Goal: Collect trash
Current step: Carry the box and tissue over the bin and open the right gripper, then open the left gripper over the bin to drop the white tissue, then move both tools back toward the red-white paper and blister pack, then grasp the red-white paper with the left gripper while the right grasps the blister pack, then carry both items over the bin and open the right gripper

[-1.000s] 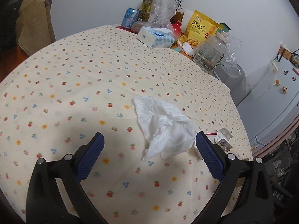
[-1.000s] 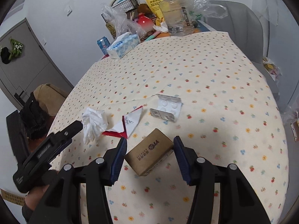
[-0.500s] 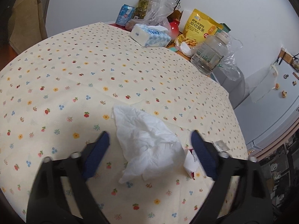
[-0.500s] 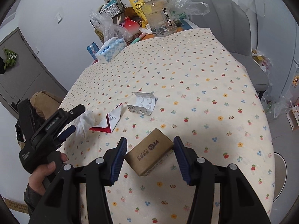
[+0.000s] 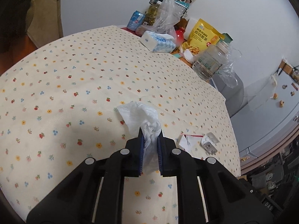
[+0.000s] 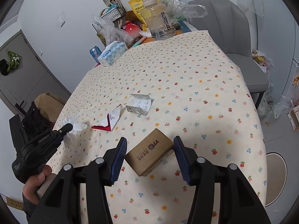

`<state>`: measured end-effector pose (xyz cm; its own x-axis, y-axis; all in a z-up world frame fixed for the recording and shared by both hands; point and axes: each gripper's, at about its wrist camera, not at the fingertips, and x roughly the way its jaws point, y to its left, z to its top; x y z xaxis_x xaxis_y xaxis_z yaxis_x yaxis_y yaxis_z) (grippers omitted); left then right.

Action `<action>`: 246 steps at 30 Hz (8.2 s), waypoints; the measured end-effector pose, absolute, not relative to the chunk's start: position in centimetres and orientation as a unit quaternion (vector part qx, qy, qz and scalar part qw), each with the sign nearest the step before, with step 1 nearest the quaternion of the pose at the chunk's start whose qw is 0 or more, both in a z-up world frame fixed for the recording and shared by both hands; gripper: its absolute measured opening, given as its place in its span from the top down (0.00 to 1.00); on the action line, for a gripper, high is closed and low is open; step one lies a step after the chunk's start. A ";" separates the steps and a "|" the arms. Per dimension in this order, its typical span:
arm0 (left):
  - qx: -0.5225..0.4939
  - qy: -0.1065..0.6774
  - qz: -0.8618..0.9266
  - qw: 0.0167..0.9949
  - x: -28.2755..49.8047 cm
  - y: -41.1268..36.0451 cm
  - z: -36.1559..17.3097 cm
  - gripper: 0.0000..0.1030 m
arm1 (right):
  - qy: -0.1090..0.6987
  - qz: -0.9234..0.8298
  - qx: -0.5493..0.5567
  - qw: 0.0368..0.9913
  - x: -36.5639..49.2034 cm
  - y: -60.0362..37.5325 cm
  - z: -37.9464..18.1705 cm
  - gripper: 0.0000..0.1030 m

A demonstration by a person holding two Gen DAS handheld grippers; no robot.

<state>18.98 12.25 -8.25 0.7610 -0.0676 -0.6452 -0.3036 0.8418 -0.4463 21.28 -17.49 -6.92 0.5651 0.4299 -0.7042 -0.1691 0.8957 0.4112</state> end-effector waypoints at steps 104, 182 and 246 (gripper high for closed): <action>-0.139 0.370 -0.212 0.894 21.0 -18.4 -3.3 0.05 | 0.322 -0.066 0.306 0.893 9.4 -48.8 -7.8 0.07; -0.330 0.343 0.071 0.877 19.3 14.1 -10.1 0.95 | 0.432 0.186 0.008 0.882 26.8 -11.0 -8.2 0.12; -0.186 0.407 -0.157 0.880 23.1 -15.3 -8.7 0.95 | 0.399 -0.021 0.157 0.903 15.3 -41.6 -8.6 0.63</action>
